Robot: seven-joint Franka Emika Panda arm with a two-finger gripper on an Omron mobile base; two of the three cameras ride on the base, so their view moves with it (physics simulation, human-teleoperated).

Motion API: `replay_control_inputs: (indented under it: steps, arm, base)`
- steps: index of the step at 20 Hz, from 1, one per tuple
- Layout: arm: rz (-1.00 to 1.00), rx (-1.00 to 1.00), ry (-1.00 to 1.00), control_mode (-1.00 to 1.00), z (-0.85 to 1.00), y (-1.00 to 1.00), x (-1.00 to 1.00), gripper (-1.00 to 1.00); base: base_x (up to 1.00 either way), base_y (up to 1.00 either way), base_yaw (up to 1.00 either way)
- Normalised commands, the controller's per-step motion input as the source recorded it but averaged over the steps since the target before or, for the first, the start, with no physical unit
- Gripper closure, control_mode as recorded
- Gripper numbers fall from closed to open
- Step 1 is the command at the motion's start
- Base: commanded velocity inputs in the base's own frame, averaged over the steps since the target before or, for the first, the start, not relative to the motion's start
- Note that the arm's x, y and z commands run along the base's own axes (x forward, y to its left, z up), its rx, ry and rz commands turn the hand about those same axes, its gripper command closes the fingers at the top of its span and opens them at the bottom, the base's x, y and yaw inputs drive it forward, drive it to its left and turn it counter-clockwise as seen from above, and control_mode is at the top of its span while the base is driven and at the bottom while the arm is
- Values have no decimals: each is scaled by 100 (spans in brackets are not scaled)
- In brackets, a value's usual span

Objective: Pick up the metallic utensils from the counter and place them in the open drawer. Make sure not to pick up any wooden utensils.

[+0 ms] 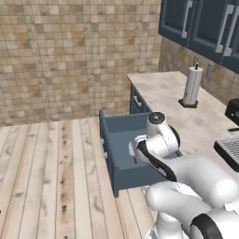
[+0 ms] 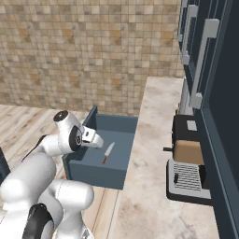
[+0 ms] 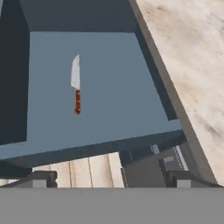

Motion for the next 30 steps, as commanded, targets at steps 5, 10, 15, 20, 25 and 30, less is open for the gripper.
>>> replay_control_inputs:
  steps: [5, 10, 15, 20, 25, 30]
  arm:
    - [20, -16, 22, -100, 31, 16, -93, -100]
    - [0, 0, 0, 100, 0, 0, 0, -100]
    - [0, 0, 0, 100, 0, 0, 0, -100]
    - [0, 0, 0, 100, 0, 0, 0, -100]
    - [0, 0, 0, 100, 0, 0, 0, -100]
    - [0, 0, 0, 100, 0, 0, 0, -100]
  base:
    - [0, 0, 0]
    - [-88, 35, 64]
    - [-38, 63, 80]
    - [-11, 59, 86]
    - [-10, 71, 82]
    - [-11, 73, 82]
